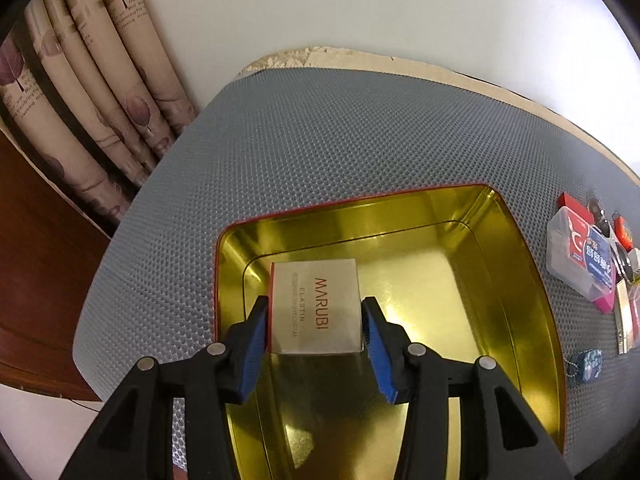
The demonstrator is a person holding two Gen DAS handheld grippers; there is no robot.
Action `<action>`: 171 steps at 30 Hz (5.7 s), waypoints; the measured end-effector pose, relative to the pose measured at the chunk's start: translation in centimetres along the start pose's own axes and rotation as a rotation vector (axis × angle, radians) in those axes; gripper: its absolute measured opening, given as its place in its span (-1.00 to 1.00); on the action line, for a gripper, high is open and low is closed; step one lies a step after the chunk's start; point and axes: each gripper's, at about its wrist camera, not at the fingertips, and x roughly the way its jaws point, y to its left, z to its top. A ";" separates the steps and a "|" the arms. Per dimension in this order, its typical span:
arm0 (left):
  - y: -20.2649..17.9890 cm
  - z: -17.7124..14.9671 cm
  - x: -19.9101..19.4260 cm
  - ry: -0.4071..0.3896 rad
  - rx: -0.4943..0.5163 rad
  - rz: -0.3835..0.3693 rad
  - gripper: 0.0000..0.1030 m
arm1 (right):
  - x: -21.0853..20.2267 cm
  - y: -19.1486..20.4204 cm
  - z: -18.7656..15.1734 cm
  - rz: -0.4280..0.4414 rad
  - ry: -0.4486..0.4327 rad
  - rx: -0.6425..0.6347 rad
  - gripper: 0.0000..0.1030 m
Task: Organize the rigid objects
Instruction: 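Release the MARUBI box in the tin while the right gripper lowers the lipstick there, then grasp the blue patterned case with the left gripper while the right gripper approaches the clear box, then grasp the clear red-filled box with the right gripper while the left drops the blue case in the tin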
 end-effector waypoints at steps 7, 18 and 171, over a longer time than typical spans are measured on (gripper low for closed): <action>0.2 -0.6 -1.2 -0.034 -0.018 -0.020 -0.10 | 1.0 2.0 2.0 0.024 0.003 -0.034 -0.63; -0.5 -2.5 -4.4 -0.154 0.014 0.022 -0.05 | 6.7 5.1 9.5 0.048 0.012 -0.056 -0.58; -6.1 -0.5 -2.7 0.022 -0.078 -0.087 -0.18 | -6.7 -9.4 -1.2 -0.575 -0.231 -0.095 -0.02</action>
